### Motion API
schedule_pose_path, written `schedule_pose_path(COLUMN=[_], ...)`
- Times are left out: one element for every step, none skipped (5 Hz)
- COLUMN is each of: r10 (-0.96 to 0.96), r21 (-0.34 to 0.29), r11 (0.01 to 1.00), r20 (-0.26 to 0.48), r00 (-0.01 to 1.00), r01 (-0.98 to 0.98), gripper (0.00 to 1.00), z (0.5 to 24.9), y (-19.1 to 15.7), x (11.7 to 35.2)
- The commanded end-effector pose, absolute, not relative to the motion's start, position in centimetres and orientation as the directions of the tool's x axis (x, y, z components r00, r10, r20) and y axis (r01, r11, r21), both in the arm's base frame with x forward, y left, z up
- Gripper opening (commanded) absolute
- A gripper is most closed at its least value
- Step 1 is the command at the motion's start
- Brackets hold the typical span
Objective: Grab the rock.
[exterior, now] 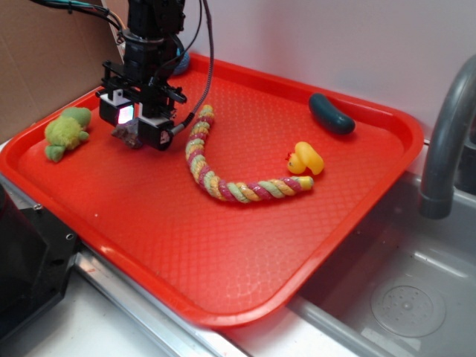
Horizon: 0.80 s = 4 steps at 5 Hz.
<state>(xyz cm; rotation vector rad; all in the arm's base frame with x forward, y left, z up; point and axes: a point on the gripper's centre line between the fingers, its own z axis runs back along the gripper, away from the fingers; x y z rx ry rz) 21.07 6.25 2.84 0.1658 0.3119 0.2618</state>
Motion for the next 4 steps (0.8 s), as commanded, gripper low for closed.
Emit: schedule_pose_path(r10=[0.294, 0.273, 0.243, 0.227], r21=[0.199, 0.213, 0.133, 0.013], r11=[0.947, 0.948, 0.961, 0.973], r20=[-0.234, -0.168, 0.009, 0.061], r00=[0.927, 0.947, 0.97, 0.972], r01=[-0.251, -0.235, -0.242, -0.228], gripper=[0.0, 0.0, 0.0, 0.0], z=[3.8, 6.6, 11.7, 16.7], y=[7.0, 6.6, 5.3, 4.2], x=[20.8, 21.6, 21.3, 18.3])
